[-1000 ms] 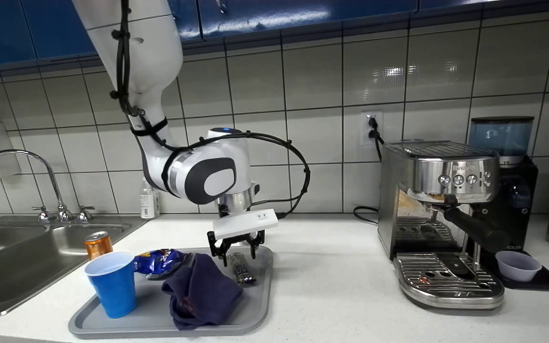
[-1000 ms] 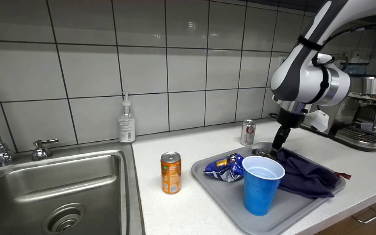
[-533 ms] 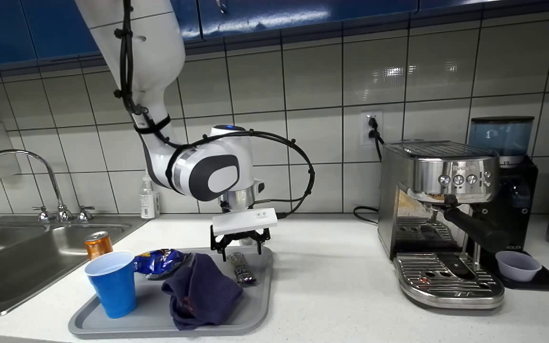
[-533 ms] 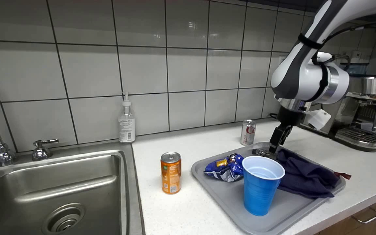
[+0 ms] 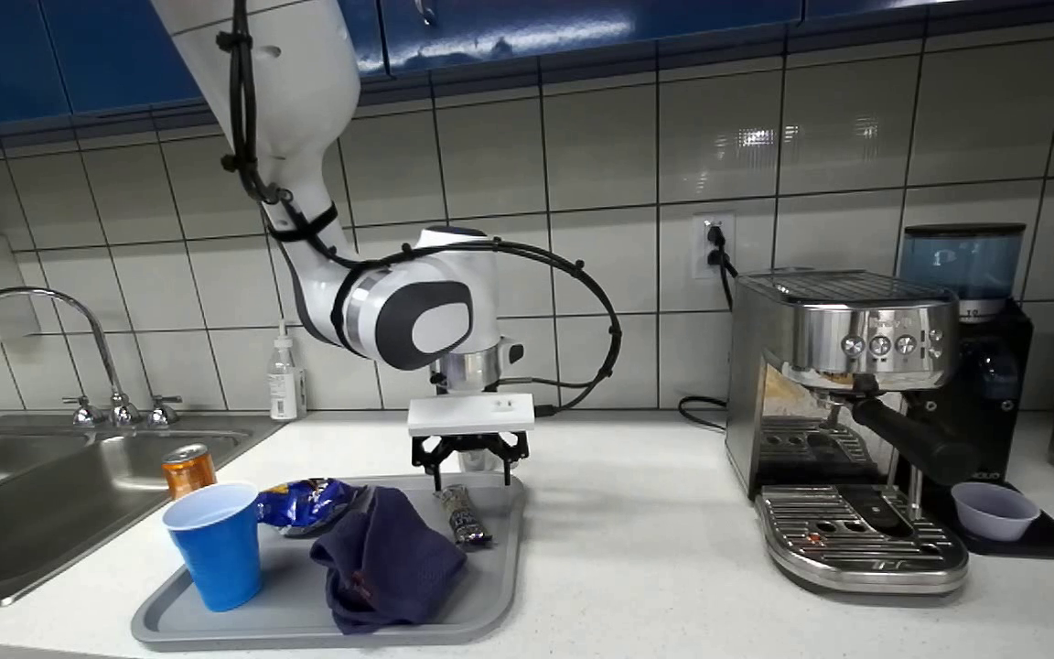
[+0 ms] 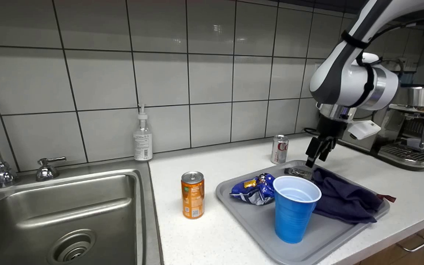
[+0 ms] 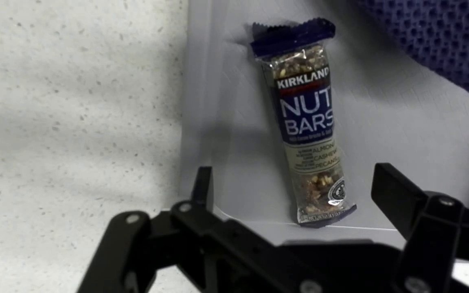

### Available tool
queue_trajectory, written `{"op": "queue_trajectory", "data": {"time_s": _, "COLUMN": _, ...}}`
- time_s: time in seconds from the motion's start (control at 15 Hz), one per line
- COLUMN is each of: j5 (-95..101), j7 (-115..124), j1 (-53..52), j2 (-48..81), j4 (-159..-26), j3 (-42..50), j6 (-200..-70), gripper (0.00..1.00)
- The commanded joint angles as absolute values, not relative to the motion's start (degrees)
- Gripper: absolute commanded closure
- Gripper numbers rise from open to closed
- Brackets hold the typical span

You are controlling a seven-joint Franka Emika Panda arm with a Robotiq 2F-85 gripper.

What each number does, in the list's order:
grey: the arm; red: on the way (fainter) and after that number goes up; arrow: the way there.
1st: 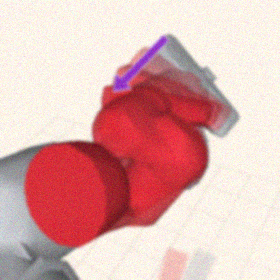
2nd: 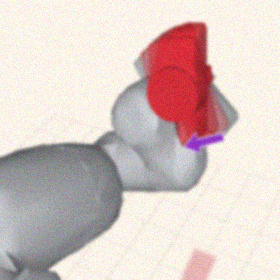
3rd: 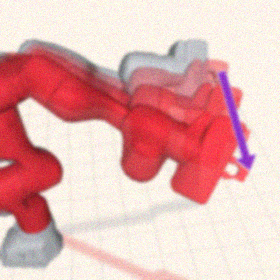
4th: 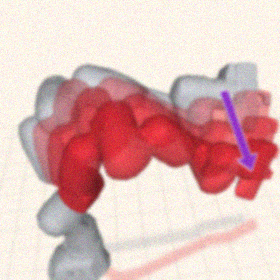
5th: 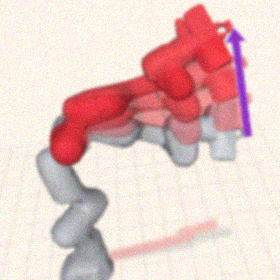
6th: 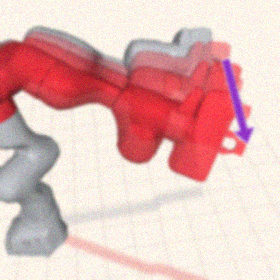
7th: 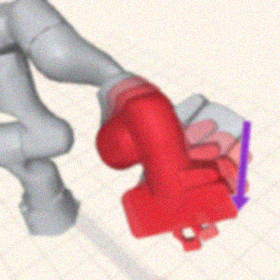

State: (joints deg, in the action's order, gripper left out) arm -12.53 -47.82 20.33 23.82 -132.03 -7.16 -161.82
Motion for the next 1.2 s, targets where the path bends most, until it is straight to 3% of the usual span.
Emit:
{"op": "queue_trajectory", "data": {"time_s": 0.0, "j5": -13.72, "j7": -44.83, "j1": 21.31, "j2": 19.47, "j4": -133.4, "j3": -6.94, "j6": -157.77, "gripper": 0.0}}
{"op": "queue_trajectory", "data": {"time_s": 1.13, "j5": -13.6, "j7": -41.82, "j1": 18.36, "j2": 3.49, "j4": -143.6, "j3": 2.45, "j6": -151.88, "gripper": 0.0}}
